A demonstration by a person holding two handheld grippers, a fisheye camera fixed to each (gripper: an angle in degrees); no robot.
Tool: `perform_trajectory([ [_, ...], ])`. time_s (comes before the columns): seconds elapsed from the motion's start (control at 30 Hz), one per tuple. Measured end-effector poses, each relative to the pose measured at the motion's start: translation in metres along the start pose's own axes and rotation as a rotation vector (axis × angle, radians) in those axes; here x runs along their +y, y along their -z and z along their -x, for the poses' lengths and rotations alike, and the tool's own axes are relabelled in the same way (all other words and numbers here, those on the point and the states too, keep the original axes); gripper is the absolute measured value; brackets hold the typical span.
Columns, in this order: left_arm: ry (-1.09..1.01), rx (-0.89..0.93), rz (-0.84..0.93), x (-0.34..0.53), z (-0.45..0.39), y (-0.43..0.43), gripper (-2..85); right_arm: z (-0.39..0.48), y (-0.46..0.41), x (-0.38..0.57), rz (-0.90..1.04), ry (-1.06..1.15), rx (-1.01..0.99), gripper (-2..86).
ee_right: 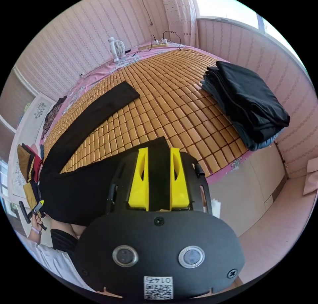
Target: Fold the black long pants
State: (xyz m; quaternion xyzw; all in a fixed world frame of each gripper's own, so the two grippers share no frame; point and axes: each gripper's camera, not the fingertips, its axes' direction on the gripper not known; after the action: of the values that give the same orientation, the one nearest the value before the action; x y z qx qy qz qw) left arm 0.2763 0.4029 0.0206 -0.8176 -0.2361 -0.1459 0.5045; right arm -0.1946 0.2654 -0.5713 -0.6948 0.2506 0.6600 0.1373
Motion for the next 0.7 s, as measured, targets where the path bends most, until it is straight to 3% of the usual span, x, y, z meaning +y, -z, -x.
perform_trajectory([
  [0.13, 0.006, 0.061, 0.031, -0.002, -0.046, -0.035, 3.1, 0.005, -0.033, -0.011, 0.072, 0.059, 0.134, 3.2],
  [0.27, -0.03, 0.033, 0.099, -0.009, -0.082, -0.064, 3.5, 0.005, -0.026, -0.023, 0.074, 0.118, 0.039, -0.4],
  [0.53, -0.115, -0.012, 0.12, -0.022, -0.122, -0.066, 3.9, 0.006, -0.011, -0.071, 0.034, 0.034, 0.033, 3.2],
  [0.7, -0.128, -0.051, 0.145, -0.012, -0.128, -0.08, 3.5, -0.017, -0.011, -0.01, 0.077, -0.03, 0.111, 7.9],
])
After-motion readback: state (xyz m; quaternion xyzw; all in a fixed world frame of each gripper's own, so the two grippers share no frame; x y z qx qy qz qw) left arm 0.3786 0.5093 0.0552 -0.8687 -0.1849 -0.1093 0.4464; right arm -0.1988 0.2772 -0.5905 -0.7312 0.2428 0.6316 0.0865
